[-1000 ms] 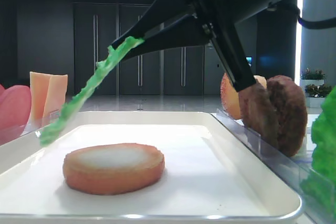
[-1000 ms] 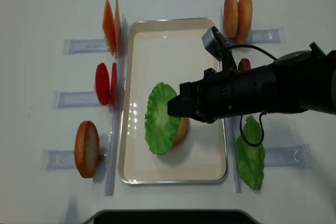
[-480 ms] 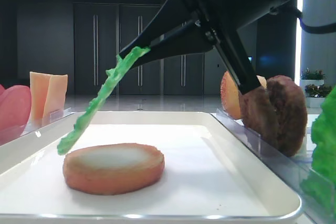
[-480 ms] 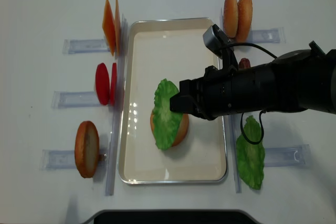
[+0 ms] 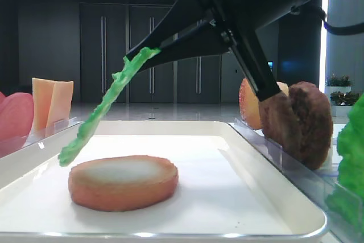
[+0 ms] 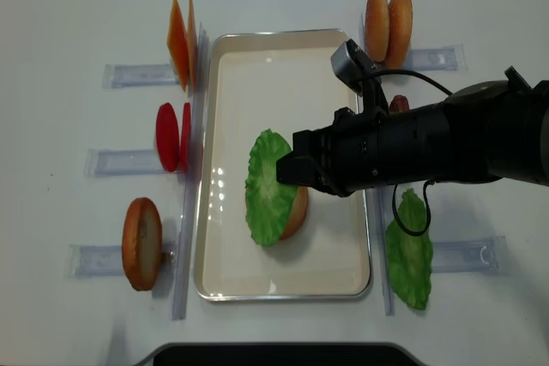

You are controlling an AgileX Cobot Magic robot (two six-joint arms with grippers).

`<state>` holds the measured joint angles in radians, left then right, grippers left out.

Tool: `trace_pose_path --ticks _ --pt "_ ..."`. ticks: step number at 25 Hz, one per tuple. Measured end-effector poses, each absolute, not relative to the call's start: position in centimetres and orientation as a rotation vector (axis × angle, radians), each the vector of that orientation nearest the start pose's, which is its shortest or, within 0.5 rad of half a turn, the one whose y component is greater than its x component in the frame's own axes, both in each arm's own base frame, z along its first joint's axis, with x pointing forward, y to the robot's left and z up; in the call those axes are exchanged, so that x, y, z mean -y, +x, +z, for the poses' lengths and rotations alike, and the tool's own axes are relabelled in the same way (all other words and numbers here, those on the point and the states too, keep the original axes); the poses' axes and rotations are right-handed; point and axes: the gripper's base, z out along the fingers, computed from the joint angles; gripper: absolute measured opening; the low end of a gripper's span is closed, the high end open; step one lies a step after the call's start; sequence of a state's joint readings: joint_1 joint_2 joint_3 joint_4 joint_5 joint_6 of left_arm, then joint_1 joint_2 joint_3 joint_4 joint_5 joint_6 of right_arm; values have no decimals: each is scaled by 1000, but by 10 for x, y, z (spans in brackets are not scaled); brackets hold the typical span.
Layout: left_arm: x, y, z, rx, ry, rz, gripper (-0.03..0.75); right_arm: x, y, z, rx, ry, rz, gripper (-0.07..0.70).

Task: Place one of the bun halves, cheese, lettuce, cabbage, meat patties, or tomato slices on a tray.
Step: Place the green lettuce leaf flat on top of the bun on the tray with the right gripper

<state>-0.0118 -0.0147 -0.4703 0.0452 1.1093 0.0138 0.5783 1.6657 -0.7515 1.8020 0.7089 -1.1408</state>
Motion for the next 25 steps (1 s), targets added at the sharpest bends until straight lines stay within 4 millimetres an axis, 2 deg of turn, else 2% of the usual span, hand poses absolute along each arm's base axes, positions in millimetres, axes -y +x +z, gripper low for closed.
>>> trace_pose_path --ticks 11,19,25 --pt "-4 -6 265 -2107 24 56 -7 -226 225 172 -2492 -275 1451 17" --pt "-4 -6 265 -2107 24 56 -7 -232 234 178 -2452 -296 1466 17" --pt "-4 -6 265 -2107 24 56 -7 -234 235 168 -2476 -309 1451 17"
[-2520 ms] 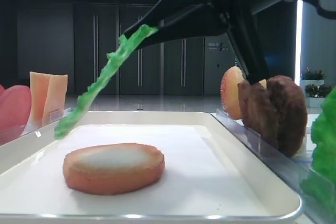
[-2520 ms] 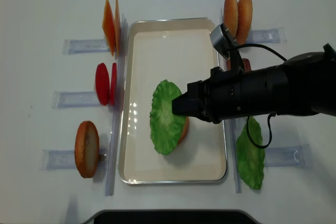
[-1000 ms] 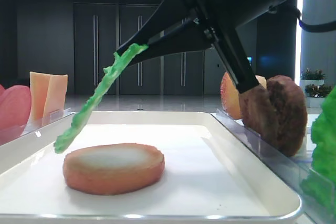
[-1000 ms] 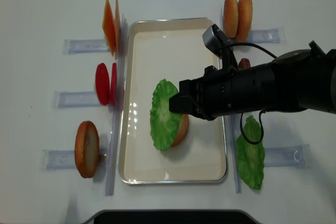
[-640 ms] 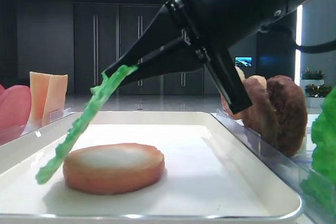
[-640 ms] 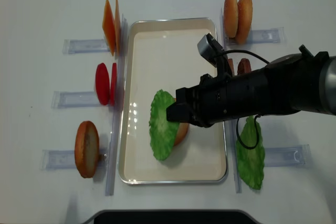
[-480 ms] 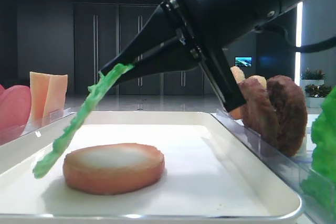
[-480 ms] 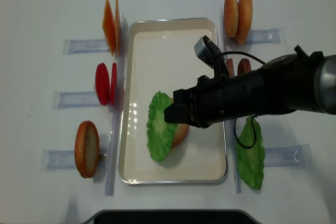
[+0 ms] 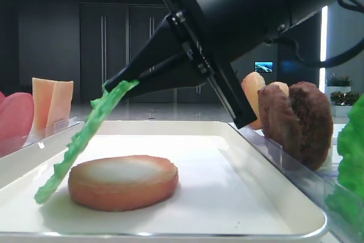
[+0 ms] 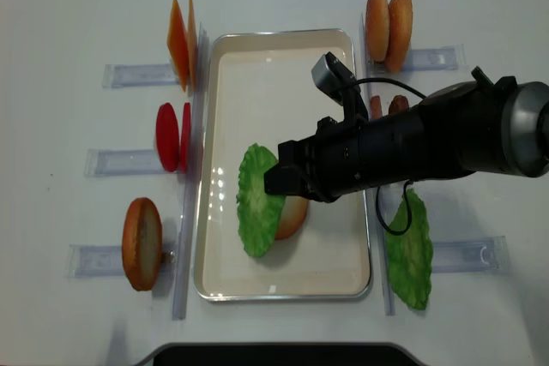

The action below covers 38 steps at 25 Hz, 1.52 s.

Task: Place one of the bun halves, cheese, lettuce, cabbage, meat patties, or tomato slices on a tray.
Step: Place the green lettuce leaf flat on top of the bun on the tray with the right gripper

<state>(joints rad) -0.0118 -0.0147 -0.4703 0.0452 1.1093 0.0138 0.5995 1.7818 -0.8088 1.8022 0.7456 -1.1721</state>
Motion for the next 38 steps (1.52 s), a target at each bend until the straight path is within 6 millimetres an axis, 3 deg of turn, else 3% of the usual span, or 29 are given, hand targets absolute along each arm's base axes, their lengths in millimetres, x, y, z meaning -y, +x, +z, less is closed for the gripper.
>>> trace_pose_path --ticks 38 --pt "-4 -6 265 -2107 24 56 -7 -223 245 166 -2435 -332 1461 36"
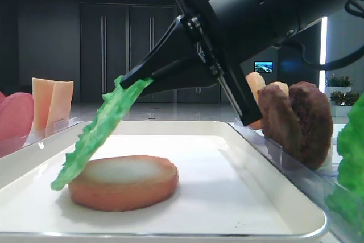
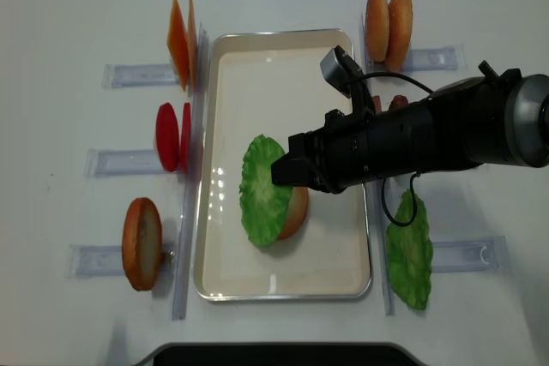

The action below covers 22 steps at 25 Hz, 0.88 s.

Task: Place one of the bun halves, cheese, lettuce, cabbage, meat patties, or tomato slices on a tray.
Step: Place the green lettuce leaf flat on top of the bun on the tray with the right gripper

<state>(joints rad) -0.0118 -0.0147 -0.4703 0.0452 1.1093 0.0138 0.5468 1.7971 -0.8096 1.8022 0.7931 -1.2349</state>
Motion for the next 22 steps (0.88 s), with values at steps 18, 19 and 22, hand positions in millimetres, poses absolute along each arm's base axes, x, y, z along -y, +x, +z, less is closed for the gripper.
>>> trace_pose_path --ticks 18,19,22 --pt "-4 -6 265 -2107 24 56 -7 -218 246 176 -2422 -367 1348 269" --pt "-4 -6 265 -2107 24 56 -7 -217 246 178 -2423 -377 1331 271" --pt "-4 -6 265 -2107 24 56 -7 -215 246 175 -2455 -393 1268 271"
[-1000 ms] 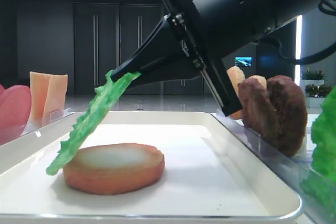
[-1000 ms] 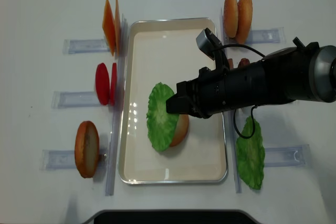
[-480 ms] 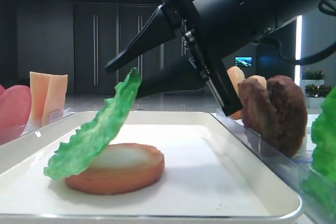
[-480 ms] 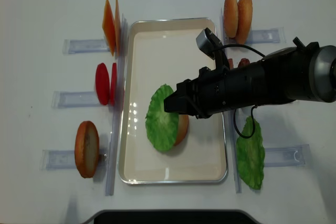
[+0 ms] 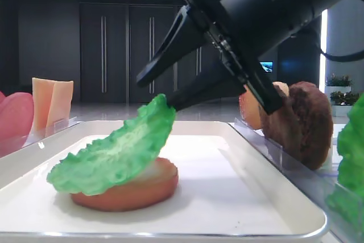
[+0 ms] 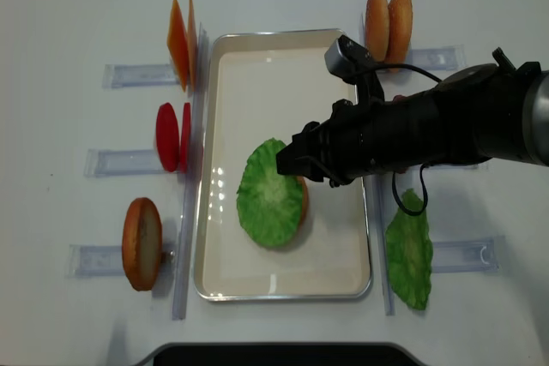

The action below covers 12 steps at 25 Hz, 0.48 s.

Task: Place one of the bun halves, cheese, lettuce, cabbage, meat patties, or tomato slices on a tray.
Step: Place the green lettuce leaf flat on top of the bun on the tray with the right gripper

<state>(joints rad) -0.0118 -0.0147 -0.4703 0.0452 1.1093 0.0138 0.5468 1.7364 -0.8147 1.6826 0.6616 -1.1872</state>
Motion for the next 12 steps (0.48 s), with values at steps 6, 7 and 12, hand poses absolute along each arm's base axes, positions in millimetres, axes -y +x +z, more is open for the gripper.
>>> trace_pose_path --ticks 6,7,12 --pt "-4 -6 265 -2107 24 56 -7 -208 245 175 -2510 -424 1139 272" --pt "-4 -6 265 -2107 24 56 -7 -208 245 177 -2505 -428 1129 272" --pt "-4 -6 265 -2107 24 56 -7 -205 243 187 -2483 -438 1113 274"
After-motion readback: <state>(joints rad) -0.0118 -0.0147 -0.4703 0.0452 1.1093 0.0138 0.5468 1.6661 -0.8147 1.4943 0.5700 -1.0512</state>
